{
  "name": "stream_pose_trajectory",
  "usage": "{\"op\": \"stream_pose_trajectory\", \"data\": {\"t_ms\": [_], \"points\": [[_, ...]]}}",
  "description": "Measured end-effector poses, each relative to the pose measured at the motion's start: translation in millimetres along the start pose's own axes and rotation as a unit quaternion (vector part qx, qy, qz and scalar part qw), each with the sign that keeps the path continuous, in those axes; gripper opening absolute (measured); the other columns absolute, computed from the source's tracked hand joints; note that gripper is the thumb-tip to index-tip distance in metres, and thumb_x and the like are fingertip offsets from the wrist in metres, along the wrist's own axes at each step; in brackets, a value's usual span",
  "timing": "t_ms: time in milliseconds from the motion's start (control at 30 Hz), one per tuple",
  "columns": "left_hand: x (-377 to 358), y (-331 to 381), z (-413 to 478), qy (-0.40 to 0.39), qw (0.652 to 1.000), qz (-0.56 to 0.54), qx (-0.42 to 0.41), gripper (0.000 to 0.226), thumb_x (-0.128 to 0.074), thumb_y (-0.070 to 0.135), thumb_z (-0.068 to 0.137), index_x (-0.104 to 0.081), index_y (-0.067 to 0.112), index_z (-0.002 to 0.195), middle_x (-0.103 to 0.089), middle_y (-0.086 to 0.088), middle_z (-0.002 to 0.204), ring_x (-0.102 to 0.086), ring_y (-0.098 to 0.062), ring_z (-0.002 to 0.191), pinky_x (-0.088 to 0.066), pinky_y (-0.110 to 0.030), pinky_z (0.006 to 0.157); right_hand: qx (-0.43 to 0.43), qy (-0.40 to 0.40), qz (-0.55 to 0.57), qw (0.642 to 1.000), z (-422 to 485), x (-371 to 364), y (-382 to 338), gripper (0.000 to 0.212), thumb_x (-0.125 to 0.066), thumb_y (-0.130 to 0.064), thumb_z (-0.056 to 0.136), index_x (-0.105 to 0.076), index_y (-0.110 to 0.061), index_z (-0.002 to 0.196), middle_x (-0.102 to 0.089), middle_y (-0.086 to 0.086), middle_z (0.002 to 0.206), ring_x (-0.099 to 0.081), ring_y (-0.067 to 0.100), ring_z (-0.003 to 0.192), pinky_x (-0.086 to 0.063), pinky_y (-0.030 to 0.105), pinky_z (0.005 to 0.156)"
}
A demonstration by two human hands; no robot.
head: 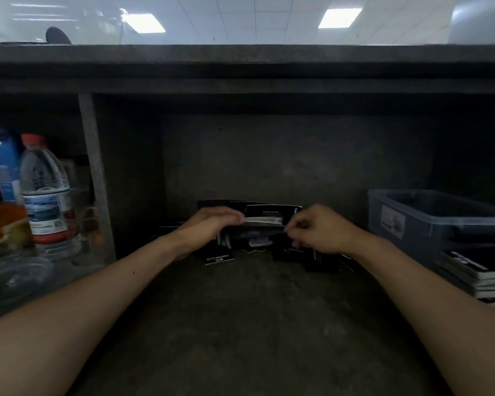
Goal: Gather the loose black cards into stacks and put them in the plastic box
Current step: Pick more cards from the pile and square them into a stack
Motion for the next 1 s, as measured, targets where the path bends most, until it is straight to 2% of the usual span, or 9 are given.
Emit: {"op": "stream_pose_trajectory", "data": {"t_ms": [67,200,333,400,533,667,767,867,1000], "points": [[-1.5,0.2,-2.4,-0.008,0.999,0.033,-0.004,0.034,-0.074,0.053,0.08,-0.071,0.038,0.11,-0.069,0.017,0.109,-0.064,0.002,0.101,-0.049,-0.018,0.081,-0.019,0.05,0.096,0.994,3.5,2.0,9.3,0.015,-0.063,-0.012,0.094,-0.07,-0.018,0.082,-0.072,0.005,0.071,-0.069,0.014,0.065,-0.055,0.023,0.058],[1.4,-0.5,-0.5,0.021,0.997,0.065,-0.034,0.038,-0.081,0.017,0.081,-0.066,0.029,0.114,-0.068,0.008,0.113,-0.064,0.003,0.096,-0.052,-0.008,0.081,-0.07,0.1,0.191,0.974,5.4,-5.0,30.5,0.017,-0.078,-0.006,0.082,-0.067,-0.006,0.095,-0.073,0.009,0.079,-0.071,0.024,0.075,-0.058,0.042,0.072],[13.9,-2.7,-0.5,0.061,0.997,0.036,-0.017,0.051,-0.084,0.004,0.074,-0.067,0.021,0.12,-0.07,0.002,0.112,-0.065,-0.001,0.096,-0.051,-0.007,0.074,-0.048,0.036,-0.059,0.996,6.4,-15.4,29.8,0.041,-0.075,-0.03,0.087,-0.066,-0.017,0.124,-0.067,0.003,0.123,-0.063,0.019,0.111,-0.046,0.024,0.092],[14.1,-6.1,-0.4,0.055,0.998,0.036,0.008,0.056,-0.083,0.001,0.073,-0.066,0.022,0.122,-0.069,0.002,0.111,-0.065,-0.006,0.098,-0.05,-0.009,0.072,-0.044,-0.023,-0.132,0.99,4.6,-25.6,30.3,0.043,-0.072,-0.04,0.088,-0.067,-0.02,0.125,-0.065,0.001,0.129,-0.06,0.018,0.115,-0.044,0.021,0.092],[8.0,-7.1,0.9,0.041,0.997,0.066,0.019,0.046,-0.076,0.001,0.078,-0.066,0.025,0.116,-0.069,0.007,0.106,-0.064,-0.002,0.092,-0.048,-0.009,0.067,-0.078,0.002,-0.142,0.987,4.7,-11.5,33.1,0.05,-0.081,-0.046,0.076,-0.07,-0.021,0.117,-0.071,-0.001,0.111,-0.065,0.015,0.105,-0.048,0.023,0.086],[18.5,-6.2,-0.2,0.09,0.995,0.028,0.023,0.036,-0.07,-0.002,0.08,-0.069,0.018,0.11,-0.073,0.0,0.099,-0.068,-0.011,0.089,-0.053,-0.018,0.075,-0.157,0.02,-0.107,0.982,3.0,-4.0,49.6,0.075,-0.088,-0.048,0.063,-0.065,-0.016,0.127,-0.068,0.001,0.122,-0.063,0.017,0.11,-0.049,0.026,0.095],[23.9,-8.2,-0.6,0.112,0.993,0.022,0.029,0.033,-0.068,-0.003,0.08,-0.07,0.02,0.104,-0.071,0.003,0.091,-0.066,-0.009,0.079,-0.05,-0.016,0.064,-0.209,0.04,-0.019,0.977,-1.3,-0.2,66.8,0.066,-0.095,-0.04,0.054,-0.073,-0.015,0.111,-0.07,-0.002,0.108,-0.066,0.015,0.101,-0.051,0.025,0.091],[23.9,-9.4,0.2,0.112,0.993,0.028,0.032,0.032,-0.07,-0.001,0.079,-0.071,0.021,0.103,-0.071,0.003,0.093,-0.065,-0.009,0.079,-0.053,-0.016,0.066,-0.222,0.11,0.095,0.964,-2.4,8.6,74.4,0.039,-0.092,-0.014,0.063,-0.073,-0.014,0.098,-0.073,0.006,0.1,-0.069,0.02,0.094,-0.054,0.029,0.088],[21.0,-10.1,-0.2,0.1,0.994,0.037,0.04,0.031,-0.072,0.004,0.08,-0.071,0.023,0.104,-0.073,0.001,0.1,-0.068,-0.013,0.092,-0.054,-0.022,0.076,-0.233,0.176,0.254,0.922,-4.2,13.4,72.6,0.022,-0.075,0.0,0.079,-0.066,-0.015,0.092,-0.069,0.011,0.093,-0.063,0.019,0.071,-0.053,0.027,0.059]]}}
Point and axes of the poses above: each hand's wrist, its own z-axis towards the middle knuckle, its own x-axis out of the back of the hand, y = z × x, the point moved 10 cm from there along z, towards the middle knuckle
